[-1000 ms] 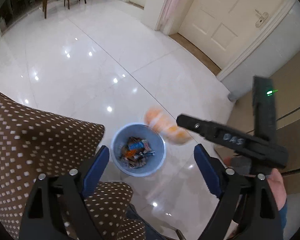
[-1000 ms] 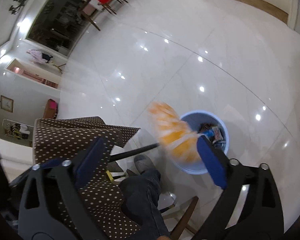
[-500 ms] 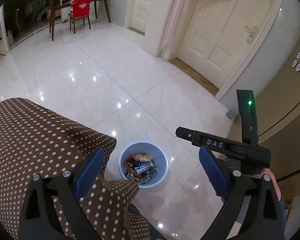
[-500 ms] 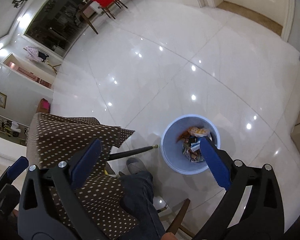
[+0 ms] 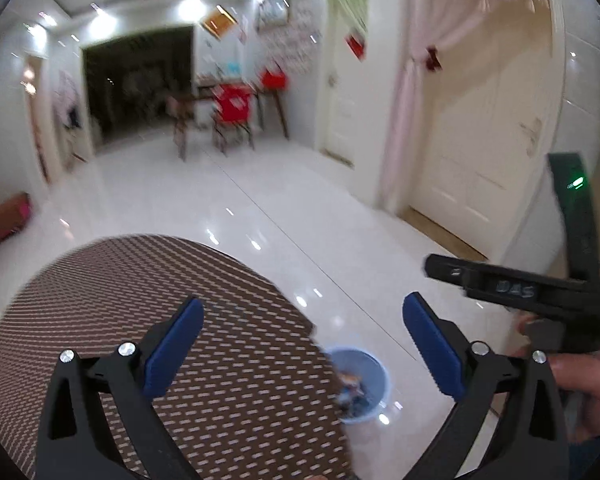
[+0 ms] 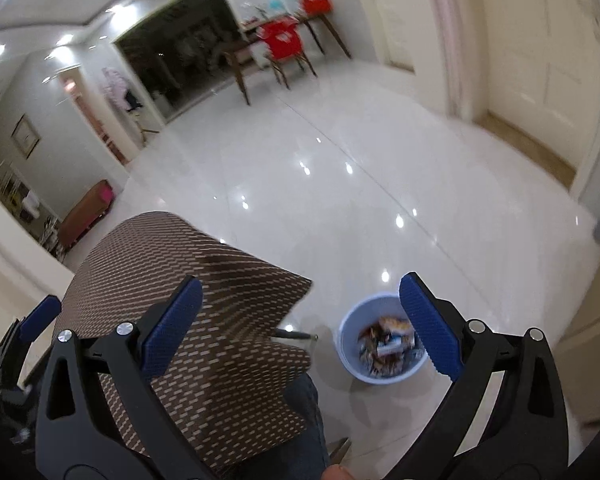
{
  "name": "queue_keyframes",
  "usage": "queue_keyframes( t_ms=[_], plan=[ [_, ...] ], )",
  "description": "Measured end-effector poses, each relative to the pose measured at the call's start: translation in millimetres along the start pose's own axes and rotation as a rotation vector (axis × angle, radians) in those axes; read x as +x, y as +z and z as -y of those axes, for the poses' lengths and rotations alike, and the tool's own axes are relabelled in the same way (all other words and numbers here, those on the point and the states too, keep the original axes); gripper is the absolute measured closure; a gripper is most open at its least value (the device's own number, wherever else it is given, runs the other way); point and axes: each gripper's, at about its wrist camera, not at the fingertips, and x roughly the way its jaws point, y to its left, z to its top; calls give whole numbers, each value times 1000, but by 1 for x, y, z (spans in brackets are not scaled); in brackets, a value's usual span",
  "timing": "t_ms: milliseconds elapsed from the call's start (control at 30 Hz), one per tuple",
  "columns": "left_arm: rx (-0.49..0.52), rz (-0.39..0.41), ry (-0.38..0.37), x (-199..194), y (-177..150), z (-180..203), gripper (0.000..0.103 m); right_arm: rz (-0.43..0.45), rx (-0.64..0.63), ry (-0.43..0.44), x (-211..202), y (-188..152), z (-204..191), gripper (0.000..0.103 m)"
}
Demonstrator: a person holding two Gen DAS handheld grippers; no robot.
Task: Collect trash
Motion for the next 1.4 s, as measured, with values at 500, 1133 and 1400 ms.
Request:
queue_keyframes(
  t_ms=[500,1133,1400],
  plan=[
    [-204,248,294,-154,-33,-48,5,233,-271,76,-107,-44,-108,6],
    [-206,389,406,-246,-27,-45,4,474,-381,94,-188,-70,-162,6],
    [-208,382,398,-247,-28,-42,4,477,-382,73,-187,-73,-162,6]
  ],
)
